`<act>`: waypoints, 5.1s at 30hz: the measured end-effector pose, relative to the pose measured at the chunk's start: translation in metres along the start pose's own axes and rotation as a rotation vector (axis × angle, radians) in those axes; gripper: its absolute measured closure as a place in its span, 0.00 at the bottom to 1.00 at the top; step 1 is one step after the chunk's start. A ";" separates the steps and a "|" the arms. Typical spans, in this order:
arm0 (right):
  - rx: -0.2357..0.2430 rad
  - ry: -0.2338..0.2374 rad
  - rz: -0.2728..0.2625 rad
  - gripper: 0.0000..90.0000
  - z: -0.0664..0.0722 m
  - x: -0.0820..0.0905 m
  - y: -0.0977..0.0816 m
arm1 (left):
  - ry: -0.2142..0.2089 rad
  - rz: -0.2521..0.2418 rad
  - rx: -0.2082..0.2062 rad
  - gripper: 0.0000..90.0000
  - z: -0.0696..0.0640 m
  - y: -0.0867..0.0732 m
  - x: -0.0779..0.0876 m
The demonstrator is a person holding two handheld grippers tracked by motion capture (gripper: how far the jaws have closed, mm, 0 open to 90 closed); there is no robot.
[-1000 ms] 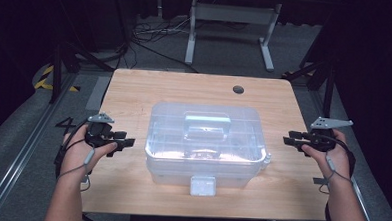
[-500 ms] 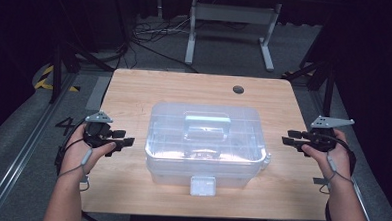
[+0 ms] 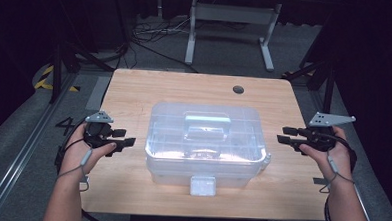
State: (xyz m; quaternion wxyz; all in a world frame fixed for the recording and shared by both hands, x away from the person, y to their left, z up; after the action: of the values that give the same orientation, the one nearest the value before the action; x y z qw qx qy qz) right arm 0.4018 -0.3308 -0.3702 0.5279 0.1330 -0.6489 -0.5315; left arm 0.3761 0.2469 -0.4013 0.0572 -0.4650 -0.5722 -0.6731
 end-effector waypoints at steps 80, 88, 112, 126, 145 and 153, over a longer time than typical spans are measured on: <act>0.375 0.189 0.218 0.83 0.095 -0.104 0.127 | -0.010 -0.003 -0.056 0.47 -0.006 0.002 0.008; 0.352 0.197 0.208 0.83 0.087 -0.101 0.140 | -0.009 -0.015 -0.059 0.47 -0.005 0.003 0.010; 0.234 0.205 0.184 0.80 0.052 -0.105 0.176 | -0.016 -0.052 -0.056 0.47 -0.006 0.005 0.015; 0.217 0.188 0.180 0.78 0.040 -0.109 0.187 | -0.028 -0.067 -0.056 0.47 -0.008 0.006 0.018; 0.187 0.197 0.203 0.78 0.026 -0.113 0.198 | -0.039 -0.128 0.010 0.55 -0.006 0.007 0.025; 0.180 0.198 0.206 0.78 0.025 -0.114 0.199 | -0.134 -0.219 -0.055 0.94 -0.019 0.014 0.034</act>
State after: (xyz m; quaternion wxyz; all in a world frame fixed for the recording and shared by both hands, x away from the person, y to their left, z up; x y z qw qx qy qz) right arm 0.5046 -0.1540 -0.2638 0.6269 0.1642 -0.6490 -0.3985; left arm 0.3546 0.2426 -0.3661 -0.0678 -0.4450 -0.6034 -0.6583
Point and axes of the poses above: each handheld gripper's, and its own axes: x roughly backward along the jaws, y roughly out of its top, z roughly to its left, the point moved 2 cm from there along -x, roughly forward along the jaws, and after that the axes turned 8 degrees about y, right-handed, at the moved point
